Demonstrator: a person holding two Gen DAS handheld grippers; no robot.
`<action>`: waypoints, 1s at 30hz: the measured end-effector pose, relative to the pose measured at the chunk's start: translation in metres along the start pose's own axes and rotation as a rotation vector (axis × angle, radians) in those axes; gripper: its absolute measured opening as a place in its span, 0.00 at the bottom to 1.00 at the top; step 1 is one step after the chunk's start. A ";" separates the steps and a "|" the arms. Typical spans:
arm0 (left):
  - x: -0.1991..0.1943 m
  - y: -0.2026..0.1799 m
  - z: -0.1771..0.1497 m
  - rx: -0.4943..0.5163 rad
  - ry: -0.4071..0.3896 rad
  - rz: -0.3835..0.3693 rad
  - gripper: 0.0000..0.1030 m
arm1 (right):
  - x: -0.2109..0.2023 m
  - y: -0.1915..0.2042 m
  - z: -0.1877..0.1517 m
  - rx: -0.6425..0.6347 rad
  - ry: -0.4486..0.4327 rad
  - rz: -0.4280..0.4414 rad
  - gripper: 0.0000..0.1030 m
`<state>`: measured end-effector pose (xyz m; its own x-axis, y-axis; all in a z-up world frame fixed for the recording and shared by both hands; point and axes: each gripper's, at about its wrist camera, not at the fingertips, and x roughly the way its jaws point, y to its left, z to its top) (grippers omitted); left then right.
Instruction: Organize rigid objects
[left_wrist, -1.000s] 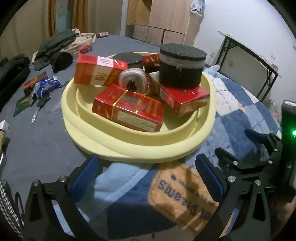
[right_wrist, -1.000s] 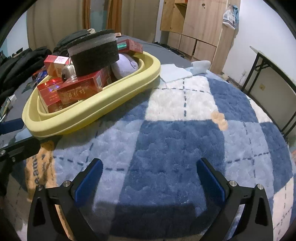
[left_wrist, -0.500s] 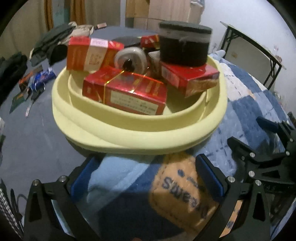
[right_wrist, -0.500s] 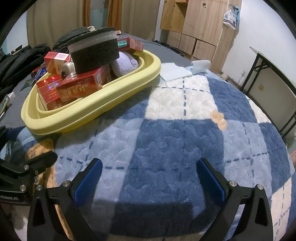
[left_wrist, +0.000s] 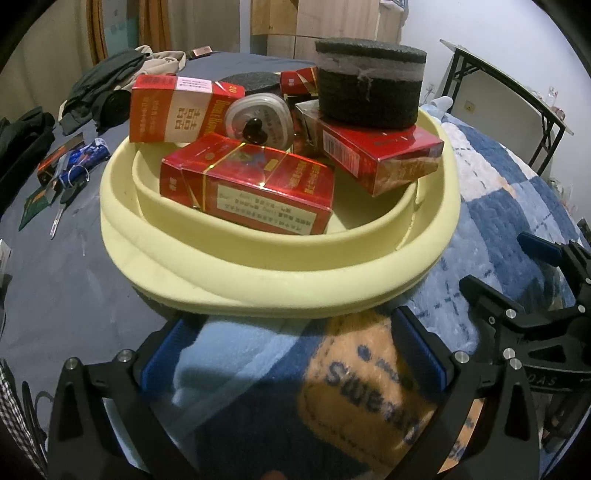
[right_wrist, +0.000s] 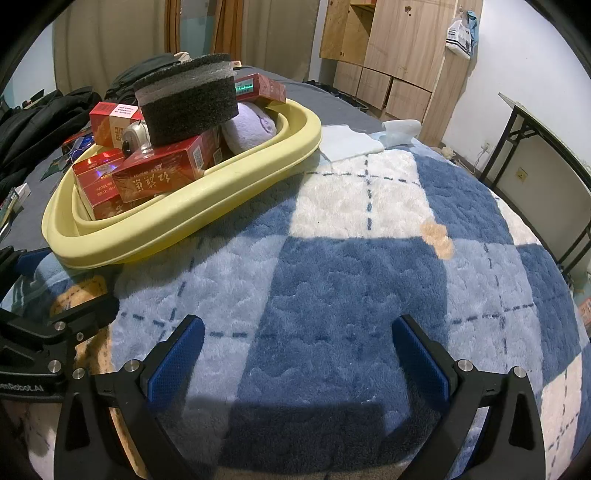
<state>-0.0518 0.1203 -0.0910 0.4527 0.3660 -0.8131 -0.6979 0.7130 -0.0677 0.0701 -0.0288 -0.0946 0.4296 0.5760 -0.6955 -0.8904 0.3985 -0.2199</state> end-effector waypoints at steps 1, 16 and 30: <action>0.000 0.000 0.000 0.001 0.000 0.000 1.00 | 0.000 0.000 0.000 0.000 0.000 0.000 1.00; 0.000 -0.005 0.000 0.042 -0.028 0.008 1.00 | 0.000 0.000 0.000 -0.001 0.000 0.000 1.00; 0.000 -0.005 0.000 0.042 -0.028 0.009 1.00 | 0.000 0.000 0.000 0.000 0.000 0.000 1.00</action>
<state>-0.0483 0.1171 -0.0909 0.4624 0.3882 -0.7972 -0.6780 0.7342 -0.0357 0.0700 -0.0288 -0.0947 0.4293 0.5760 -0.6956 -0.8905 0.3983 -0.2198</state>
